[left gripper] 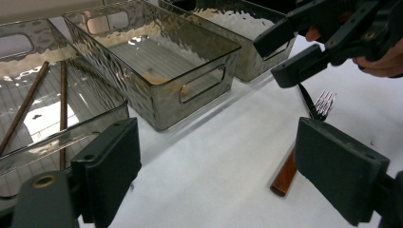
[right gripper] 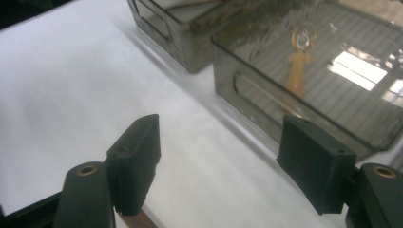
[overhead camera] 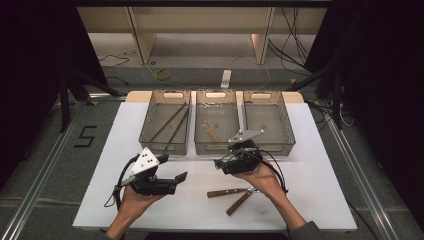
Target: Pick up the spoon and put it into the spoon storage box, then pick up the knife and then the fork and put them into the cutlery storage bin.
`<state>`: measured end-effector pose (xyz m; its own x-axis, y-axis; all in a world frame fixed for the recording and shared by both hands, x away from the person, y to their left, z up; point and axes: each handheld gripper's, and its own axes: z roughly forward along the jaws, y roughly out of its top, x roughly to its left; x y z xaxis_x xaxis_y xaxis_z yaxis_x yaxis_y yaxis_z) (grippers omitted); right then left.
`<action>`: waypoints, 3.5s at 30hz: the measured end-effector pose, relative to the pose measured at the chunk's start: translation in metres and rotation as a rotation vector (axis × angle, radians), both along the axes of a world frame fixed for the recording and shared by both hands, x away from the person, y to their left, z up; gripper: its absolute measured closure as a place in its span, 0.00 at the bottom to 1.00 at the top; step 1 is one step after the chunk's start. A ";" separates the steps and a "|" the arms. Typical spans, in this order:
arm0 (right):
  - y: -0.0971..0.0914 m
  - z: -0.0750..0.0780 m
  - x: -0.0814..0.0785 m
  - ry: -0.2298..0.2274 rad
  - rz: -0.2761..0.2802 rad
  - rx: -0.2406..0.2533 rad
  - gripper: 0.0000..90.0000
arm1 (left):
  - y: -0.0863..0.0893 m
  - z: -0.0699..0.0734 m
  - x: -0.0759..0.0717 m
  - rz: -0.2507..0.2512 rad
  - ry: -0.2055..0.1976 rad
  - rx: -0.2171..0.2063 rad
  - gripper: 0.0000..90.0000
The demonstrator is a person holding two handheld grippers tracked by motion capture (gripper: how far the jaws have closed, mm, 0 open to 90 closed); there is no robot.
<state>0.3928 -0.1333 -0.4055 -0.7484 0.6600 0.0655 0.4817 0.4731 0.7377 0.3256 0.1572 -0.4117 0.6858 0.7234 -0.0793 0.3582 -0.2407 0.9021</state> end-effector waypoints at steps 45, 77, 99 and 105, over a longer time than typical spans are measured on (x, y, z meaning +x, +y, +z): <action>0.014 -0.053 -0.023 0.062 0.123 -0.126 0.95 | 0.001 0.001 0.000 0.003 -0.003 0.004 0.17; 0.029 -0.070 -0.030 0.127 0.189 -0.230 1.00 | 0.002 0.001 -0.003 0.004 -0.014 0.007 0.17; 0.006 -0.065 -0.057 0.223 0.254 -0.249 1.00 | 0.002 0.001 -0.003 0.003 -0.013 0.012 0.17; -0.004 -0.063 -0.063 0.224 0.270 -0.284 1.00 | 0.002 0.001 -0.003 0.003 -0.013 0.014 0.17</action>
